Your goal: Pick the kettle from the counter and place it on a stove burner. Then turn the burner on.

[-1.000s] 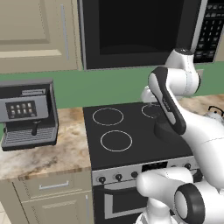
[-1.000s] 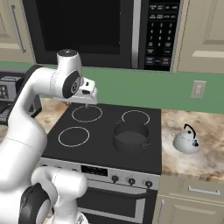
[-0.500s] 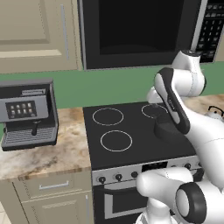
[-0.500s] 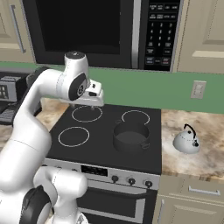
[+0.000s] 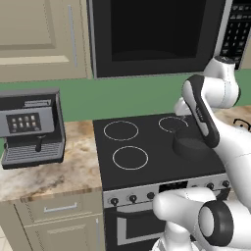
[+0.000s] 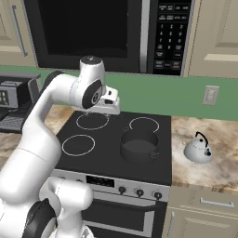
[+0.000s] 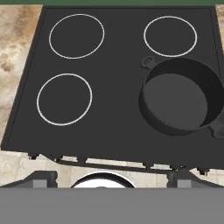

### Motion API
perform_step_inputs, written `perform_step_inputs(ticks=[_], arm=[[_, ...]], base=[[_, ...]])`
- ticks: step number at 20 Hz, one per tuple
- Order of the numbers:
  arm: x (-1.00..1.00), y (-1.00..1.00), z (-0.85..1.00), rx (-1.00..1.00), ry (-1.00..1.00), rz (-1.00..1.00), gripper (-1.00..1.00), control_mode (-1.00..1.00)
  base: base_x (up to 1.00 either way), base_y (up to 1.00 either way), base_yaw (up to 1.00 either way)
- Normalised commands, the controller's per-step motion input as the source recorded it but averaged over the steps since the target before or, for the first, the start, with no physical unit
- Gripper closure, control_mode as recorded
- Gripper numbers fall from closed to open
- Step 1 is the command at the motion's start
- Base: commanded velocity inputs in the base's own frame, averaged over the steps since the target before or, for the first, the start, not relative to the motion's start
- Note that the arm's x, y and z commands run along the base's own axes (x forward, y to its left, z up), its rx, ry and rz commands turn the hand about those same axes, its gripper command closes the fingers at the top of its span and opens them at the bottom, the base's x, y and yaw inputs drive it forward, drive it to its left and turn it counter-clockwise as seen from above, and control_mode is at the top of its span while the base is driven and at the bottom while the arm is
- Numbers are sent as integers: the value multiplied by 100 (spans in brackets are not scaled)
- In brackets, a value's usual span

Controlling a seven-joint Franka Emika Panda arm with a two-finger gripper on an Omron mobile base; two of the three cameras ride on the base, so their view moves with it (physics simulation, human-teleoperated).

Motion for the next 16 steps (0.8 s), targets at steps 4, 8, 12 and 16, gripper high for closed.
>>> perform_step_inputs(ticks=[4, 8, 12, 16], arm=[[0, -38, -2, 0, 0, 0, -100, -100], [0, -42, -1, 0, 0, 0, -100, -100], [0, -42, 0, 0, 0, 0, -100, -100], [0, -40, 0, 0, 0, 0, -100, -100]], base=[[0, 0, 0], [0, 0, 0], [0, 0, 0], [0, 0, 0]])
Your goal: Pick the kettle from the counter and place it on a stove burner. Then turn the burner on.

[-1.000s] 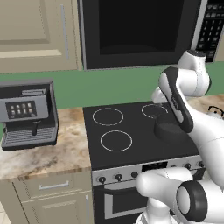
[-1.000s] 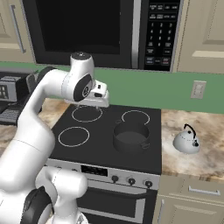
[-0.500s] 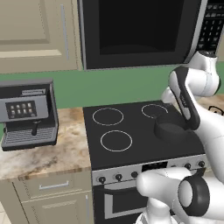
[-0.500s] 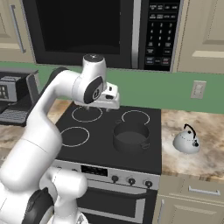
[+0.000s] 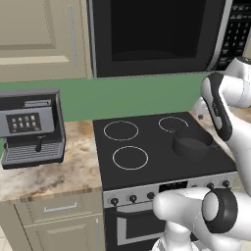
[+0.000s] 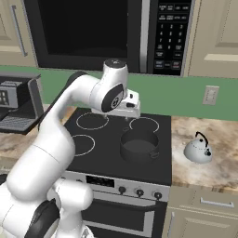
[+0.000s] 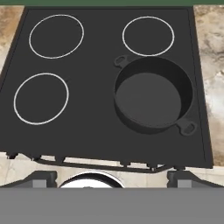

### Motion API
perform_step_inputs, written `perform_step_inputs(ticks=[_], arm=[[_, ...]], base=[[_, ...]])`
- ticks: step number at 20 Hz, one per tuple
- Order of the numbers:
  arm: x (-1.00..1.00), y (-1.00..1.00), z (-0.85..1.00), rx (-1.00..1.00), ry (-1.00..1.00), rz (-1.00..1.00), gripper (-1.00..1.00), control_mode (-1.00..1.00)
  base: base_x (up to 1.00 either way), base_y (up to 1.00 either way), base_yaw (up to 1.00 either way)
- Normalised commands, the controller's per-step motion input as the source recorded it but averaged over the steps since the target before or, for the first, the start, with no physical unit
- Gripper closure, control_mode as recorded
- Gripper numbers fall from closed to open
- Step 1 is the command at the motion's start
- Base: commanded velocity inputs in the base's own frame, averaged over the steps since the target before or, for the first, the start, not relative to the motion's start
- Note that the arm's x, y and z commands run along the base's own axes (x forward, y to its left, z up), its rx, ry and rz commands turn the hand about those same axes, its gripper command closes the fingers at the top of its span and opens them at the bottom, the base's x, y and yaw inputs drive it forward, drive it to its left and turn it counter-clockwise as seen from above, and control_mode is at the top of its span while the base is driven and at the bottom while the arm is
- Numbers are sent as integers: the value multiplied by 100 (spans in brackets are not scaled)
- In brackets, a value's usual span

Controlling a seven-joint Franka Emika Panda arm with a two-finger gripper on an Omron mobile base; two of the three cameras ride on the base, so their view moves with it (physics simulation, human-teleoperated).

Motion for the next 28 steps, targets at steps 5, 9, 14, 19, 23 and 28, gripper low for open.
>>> perform_step_inputs(ticks=[5, 9, 14, 19, 23, 28], arm=[[0, -39, -7, 0, 0, 0, -100, -100], [0, -61, -16, 0, 0, 0, -100, -100], [0, -56, -14, 0, 0, 0, -100, -100], [0, -39, -11, 3, 0, 0, -100, -100], [0, -32, -6, 2, 0, 0, -100, -100], [0, -32, -5, 0, 0, 0, -100, -100]], base=[[0, 0, 0], [0, 0, 0], [0, 0, 0], [0, 0, 0], [0, 0, 0], [0, 0, 0]])
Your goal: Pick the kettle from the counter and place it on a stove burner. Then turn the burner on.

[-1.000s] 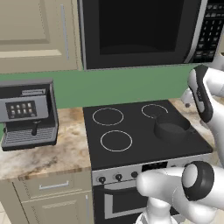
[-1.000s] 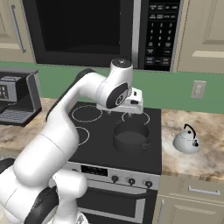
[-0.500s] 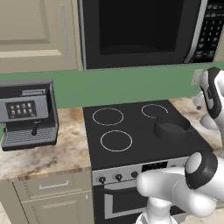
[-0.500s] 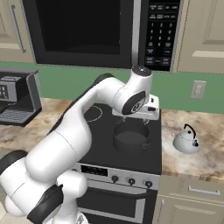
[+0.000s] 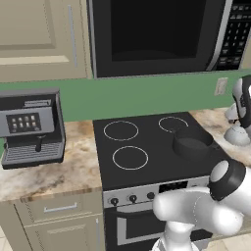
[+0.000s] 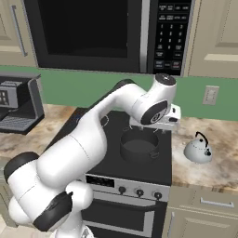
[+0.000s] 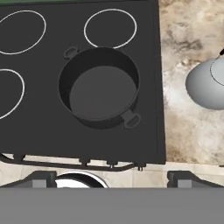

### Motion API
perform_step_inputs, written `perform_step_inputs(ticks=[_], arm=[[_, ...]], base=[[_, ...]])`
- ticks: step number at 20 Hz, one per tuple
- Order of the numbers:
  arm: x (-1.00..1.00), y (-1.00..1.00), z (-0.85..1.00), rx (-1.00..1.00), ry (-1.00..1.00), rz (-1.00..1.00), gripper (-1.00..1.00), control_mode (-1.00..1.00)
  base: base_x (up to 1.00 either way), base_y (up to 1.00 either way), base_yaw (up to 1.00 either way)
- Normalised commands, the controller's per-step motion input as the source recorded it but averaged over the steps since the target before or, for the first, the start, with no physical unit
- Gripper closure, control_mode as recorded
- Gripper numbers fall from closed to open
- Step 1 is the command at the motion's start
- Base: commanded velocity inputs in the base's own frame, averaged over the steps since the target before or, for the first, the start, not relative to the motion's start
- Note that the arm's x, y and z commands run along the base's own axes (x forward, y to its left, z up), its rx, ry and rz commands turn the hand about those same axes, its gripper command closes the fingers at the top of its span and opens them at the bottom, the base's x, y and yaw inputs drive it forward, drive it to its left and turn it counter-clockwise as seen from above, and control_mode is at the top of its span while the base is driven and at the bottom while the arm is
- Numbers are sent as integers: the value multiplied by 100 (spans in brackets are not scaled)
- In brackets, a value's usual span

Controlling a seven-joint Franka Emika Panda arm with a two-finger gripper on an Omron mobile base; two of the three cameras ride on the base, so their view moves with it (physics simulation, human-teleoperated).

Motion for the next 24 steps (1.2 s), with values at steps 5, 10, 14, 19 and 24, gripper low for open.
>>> perform_step_inputs(ticks=[5, 10, 14, 19, 24], arm=[[0, -32, -4, 0, 1, 0, -100, -100], [0, -30, -4, 0, 2, 0, -100, -100], [0, -27, -4, 0, 0, 0, -100, -100], [5, -30, -7, 0, 0, 0, -100, -100], [8, -36, -13, 0, 0, 0, -100, -100]], base=[[0, 0, 0], [0, 0, 0], [0, 0, 0], [0, 0, 0], [0, 0, 0]])
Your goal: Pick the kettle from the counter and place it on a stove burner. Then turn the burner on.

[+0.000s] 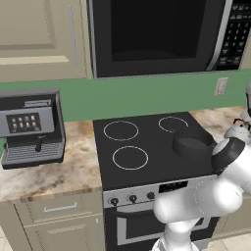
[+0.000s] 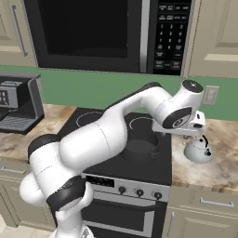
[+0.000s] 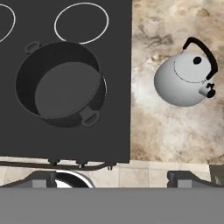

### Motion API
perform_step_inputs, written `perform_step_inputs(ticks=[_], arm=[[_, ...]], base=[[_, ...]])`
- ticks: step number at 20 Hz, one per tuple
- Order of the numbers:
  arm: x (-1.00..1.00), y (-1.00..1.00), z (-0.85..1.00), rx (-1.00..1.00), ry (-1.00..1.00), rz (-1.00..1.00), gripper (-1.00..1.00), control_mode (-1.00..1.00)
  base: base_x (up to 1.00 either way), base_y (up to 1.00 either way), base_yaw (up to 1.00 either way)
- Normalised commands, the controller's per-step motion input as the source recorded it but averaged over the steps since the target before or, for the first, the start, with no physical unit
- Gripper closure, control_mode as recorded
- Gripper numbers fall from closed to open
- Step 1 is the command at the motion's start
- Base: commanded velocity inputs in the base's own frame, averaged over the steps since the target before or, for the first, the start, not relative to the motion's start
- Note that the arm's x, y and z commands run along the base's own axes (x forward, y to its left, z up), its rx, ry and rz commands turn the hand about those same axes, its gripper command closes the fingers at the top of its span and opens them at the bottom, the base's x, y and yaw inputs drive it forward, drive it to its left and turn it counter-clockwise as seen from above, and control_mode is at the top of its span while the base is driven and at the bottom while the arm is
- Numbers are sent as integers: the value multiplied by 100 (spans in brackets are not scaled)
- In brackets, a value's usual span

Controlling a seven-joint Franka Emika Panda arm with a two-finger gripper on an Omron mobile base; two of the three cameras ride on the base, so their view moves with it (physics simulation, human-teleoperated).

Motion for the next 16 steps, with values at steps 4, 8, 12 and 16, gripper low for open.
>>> perform_step_inputs(ticks=[4, 8, 12, 16], arm=[[11, -39, -15, 0, 0, 1, -100, -100], [16, -32, -13, 0, 0, 2, -100, -100], [16, -26, -11, 0, 0, 3, -100, -100], [16, -24, -8, 1, 0, 4, -100, -100]], base=[[0, 0, 0], [0, 0, 0], [0, 0, 0], [0, 0, 0]])
